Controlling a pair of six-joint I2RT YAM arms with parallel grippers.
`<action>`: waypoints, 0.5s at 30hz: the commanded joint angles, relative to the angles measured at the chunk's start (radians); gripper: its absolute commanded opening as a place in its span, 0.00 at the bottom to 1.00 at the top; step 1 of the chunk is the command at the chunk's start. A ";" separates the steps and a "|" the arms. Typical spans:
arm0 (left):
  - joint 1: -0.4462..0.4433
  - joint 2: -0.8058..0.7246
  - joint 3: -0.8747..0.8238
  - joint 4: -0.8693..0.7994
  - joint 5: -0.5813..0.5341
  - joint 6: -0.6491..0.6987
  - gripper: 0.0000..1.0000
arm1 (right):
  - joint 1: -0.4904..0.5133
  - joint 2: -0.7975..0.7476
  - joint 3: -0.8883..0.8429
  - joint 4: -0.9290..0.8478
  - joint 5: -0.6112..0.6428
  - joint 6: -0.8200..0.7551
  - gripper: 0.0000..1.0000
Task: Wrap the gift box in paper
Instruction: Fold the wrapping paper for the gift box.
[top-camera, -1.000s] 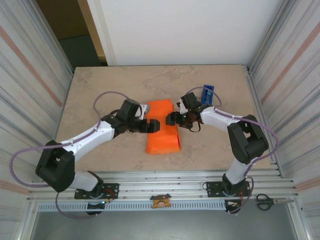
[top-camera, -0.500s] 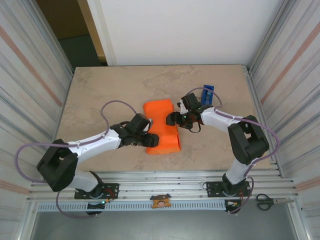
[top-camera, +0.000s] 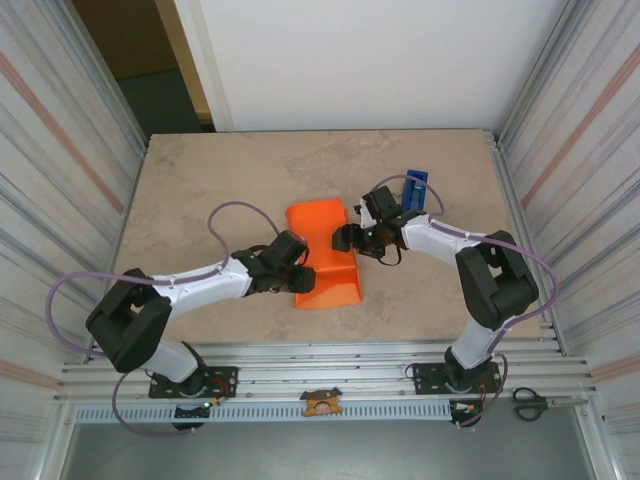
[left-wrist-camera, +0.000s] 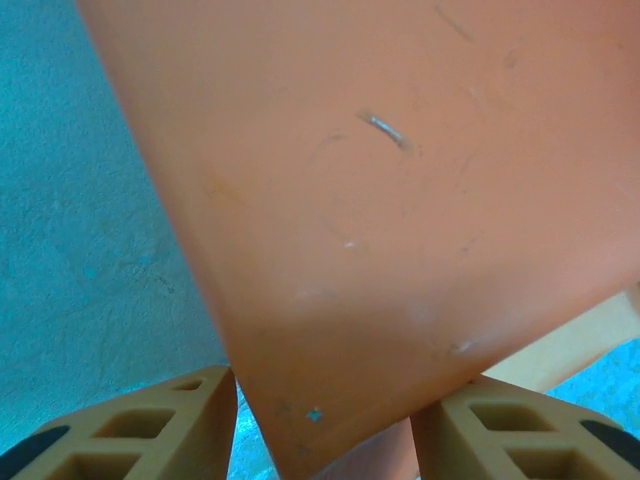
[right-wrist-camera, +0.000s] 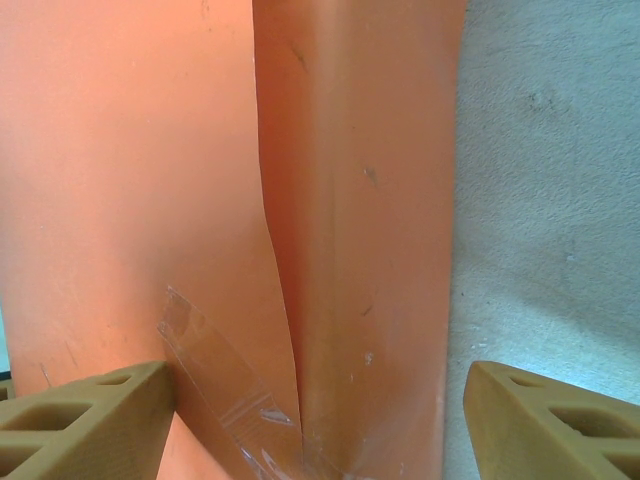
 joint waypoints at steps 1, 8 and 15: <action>-0.011 0.014 0.001 -0.009 -0.091 -0.046 0.46 | 0.001 0.034 -0.039 -0.105 0.066 0.001 0.74; -0.021 0.041 0.004 -0.016 -0.134 -0.071 0.41 | 0.001 0.032 -0.040 -0.108 0.067 0.001 0.74; -0.033 0.063 0.009 -0.035 -0.176 -0.102 0.39 | 0.001 0.029 -0.041 -0.108 0.066 0.004 0.74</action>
